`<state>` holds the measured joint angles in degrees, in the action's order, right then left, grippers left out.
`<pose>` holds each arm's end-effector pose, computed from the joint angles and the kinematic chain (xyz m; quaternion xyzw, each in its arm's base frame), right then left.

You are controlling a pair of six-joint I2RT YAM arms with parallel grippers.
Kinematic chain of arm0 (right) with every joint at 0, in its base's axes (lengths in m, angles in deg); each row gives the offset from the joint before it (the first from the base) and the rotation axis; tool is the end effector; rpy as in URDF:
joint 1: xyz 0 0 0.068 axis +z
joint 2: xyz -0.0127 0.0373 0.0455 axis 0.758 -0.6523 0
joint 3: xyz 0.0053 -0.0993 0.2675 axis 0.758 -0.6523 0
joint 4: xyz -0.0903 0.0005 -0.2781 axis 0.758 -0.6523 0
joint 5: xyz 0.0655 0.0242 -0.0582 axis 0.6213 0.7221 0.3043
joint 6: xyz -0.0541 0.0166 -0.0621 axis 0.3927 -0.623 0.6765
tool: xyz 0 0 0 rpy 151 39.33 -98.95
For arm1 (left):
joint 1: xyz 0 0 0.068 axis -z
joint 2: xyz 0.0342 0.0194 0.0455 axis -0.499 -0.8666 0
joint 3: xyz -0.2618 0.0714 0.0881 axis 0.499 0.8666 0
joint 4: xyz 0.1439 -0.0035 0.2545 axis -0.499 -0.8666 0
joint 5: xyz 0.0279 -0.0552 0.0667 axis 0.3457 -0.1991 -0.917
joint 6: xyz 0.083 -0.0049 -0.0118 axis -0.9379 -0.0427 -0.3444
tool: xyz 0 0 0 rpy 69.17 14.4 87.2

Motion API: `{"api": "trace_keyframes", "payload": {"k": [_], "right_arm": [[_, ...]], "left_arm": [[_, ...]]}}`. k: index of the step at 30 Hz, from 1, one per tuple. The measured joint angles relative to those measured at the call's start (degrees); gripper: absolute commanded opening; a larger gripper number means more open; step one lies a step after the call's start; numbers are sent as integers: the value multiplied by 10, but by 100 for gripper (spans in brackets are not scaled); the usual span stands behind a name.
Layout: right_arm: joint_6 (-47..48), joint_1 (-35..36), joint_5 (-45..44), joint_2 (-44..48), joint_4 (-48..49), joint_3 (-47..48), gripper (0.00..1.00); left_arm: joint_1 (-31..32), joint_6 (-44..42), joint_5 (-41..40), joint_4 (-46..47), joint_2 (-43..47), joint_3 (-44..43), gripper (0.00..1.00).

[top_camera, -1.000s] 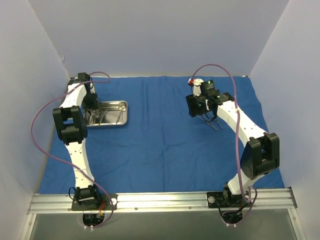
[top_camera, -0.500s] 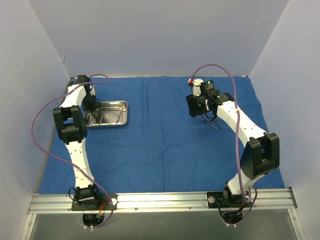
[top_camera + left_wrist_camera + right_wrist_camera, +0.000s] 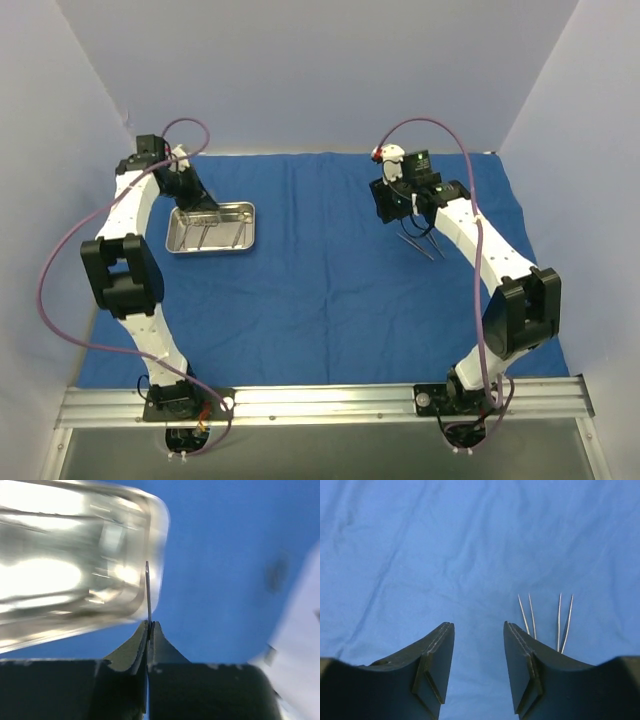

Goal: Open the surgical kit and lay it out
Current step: Pick up the medical item from the container, then place the medical item in the surgical kit.

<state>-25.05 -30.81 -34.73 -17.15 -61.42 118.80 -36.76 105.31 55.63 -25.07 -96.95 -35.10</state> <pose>0.4119 0.1512 0.3113 -0.2549 0.8345 0.1121 0.4755 0.4865 0.0266 0.2463 -0.1572 0.9378 -0.2344 0.2021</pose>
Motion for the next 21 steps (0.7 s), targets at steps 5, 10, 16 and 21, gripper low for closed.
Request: {"api": "trace_keyframes", "payload": {"k": [5,10,16,21], "right_arm": [[86,35,38,5,15,2,32],[198,93,101,100,60,-70,47],[315,119,168,249,79,-114,50],[382,166,195,334,82,-177,52]], "left_arm": [[96,75,156,83,101,115,2],[211,176,263,199,180,263,2],[260,338,338,354,274,400,2],[322,553,381,626,338,529,2]]}}
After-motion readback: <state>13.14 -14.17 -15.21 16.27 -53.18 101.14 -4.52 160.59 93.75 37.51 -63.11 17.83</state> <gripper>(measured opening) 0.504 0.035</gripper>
